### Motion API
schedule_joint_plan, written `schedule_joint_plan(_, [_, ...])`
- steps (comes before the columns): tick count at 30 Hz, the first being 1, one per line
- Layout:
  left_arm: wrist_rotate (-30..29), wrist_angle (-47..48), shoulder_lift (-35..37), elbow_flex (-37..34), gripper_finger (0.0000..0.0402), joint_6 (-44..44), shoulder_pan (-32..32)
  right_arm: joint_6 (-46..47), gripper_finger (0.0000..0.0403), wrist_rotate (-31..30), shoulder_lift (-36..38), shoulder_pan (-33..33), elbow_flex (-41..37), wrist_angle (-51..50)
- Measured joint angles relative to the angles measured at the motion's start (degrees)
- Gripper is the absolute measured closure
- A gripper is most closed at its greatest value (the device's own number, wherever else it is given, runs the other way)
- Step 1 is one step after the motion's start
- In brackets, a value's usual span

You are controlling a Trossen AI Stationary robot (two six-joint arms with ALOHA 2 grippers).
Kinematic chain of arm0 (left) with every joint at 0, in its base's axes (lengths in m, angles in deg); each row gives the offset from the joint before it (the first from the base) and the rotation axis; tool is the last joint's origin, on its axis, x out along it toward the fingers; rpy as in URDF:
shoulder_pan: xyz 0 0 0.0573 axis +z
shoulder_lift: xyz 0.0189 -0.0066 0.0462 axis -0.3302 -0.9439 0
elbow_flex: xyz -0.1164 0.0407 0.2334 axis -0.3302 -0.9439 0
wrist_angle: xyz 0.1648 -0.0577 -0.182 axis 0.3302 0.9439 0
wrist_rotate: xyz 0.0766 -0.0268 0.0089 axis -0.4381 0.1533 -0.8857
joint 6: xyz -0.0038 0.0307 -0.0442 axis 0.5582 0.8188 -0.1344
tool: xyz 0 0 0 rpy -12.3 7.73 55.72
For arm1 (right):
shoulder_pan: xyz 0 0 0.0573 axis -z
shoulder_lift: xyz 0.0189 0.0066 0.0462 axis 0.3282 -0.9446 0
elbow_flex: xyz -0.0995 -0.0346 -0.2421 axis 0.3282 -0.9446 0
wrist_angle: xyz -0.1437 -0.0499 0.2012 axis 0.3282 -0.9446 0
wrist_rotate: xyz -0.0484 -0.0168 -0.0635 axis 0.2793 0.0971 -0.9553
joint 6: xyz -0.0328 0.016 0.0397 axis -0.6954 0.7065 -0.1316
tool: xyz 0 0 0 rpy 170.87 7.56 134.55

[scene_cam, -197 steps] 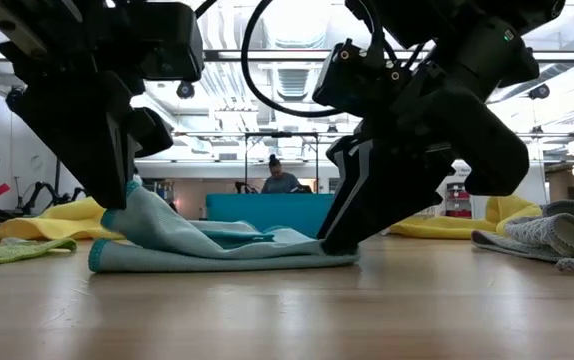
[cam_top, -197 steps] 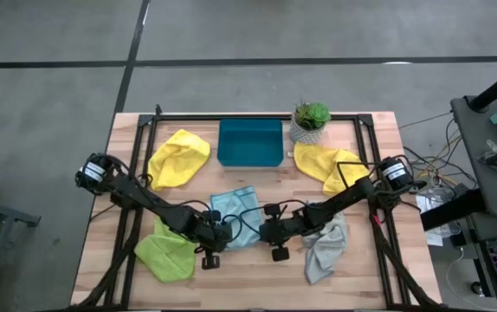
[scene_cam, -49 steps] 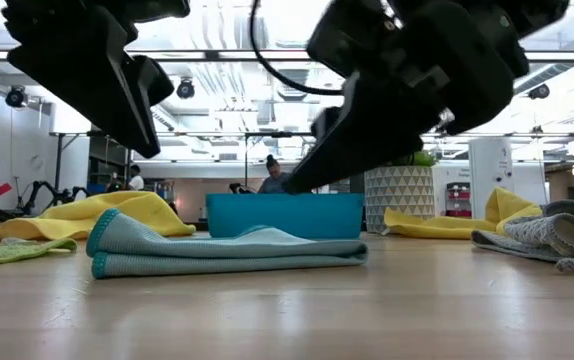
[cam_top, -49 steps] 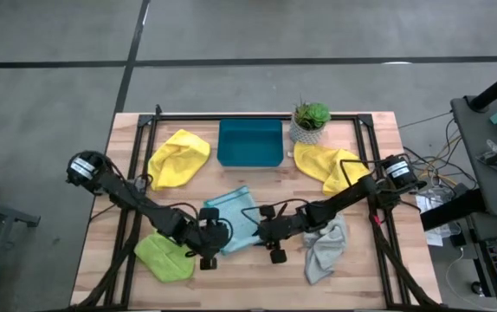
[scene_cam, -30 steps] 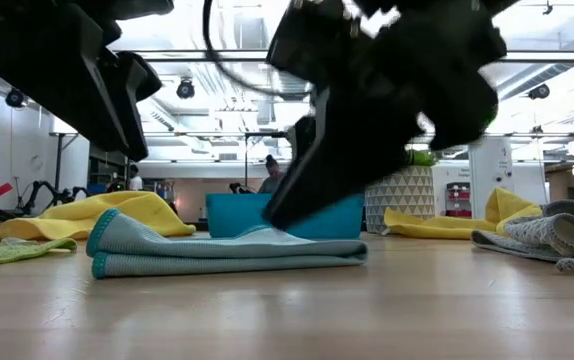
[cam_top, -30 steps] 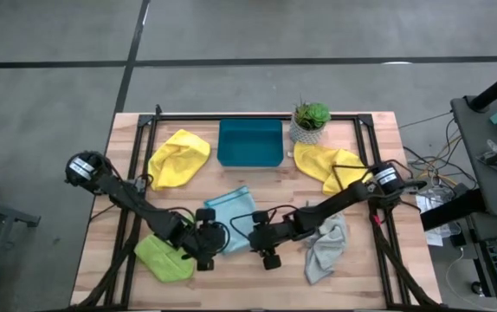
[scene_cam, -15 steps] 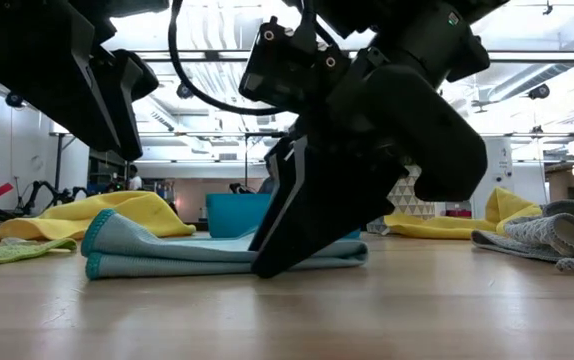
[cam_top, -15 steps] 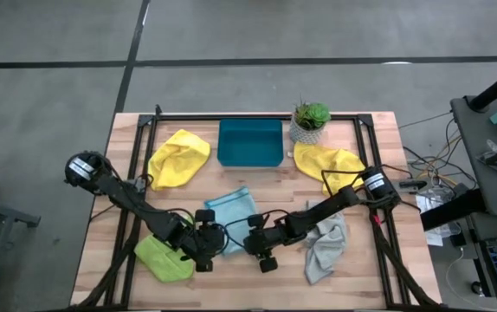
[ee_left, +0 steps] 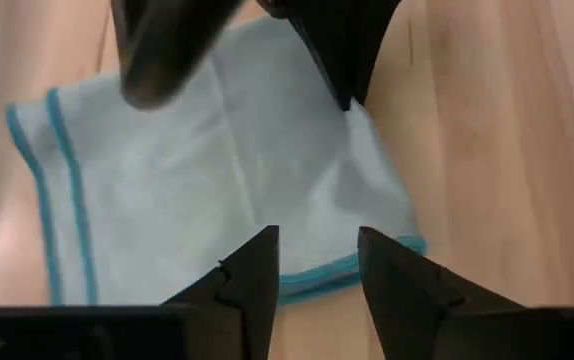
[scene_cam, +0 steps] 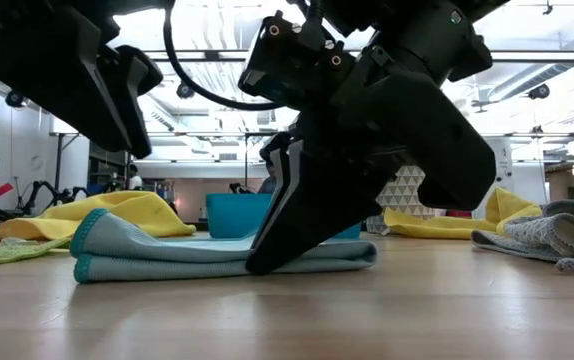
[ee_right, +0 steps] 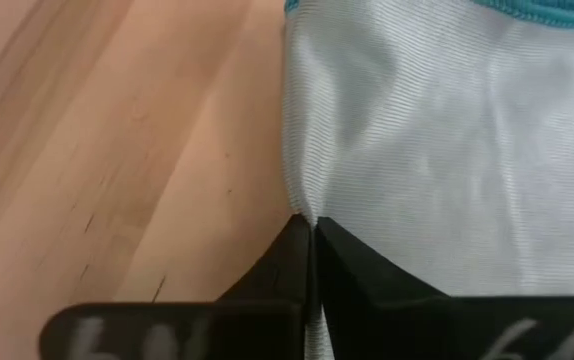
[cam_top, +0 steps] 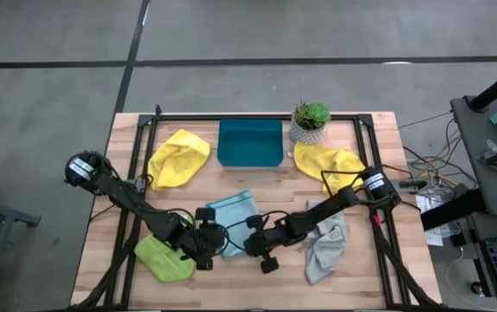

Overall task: Fold microfiber towels
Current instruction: Fold the blue microfiber cloth

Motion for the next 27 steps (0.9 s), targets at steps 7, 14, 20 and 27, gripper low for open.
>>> schedule_joint_plan(7, [-7.27, 3.15, -0.04, -0.61, 0.0279, 3.02, 0.56, -0.64, 0.0394, 3.17, 4.94, -1.31, -0.35, -8.69])
schedule_joint_plan(14, [-8.44, -8.46, -0.17, -9.21, 0.0279, 2.92, 2.8, 3.12, 0.0394, 14.17, 10.08, -2.17, -0.24, -15.41])
schedule_joint_plan(20, [-9.13, -25.21, -0.21, -17.07, 0.0279, 4.83, 4.84, 5.75, 0.0394, 18.84, 11.17, -2.94, -0.24, -15.8])
schedule_joint_plan(27, [-9.59, -34.86, -0.22, -21.82, 0.0279, 5.78, 5.77, 7.13, 0.0394, 19.57, 11.18, -2.65, 1.57, -16.36])
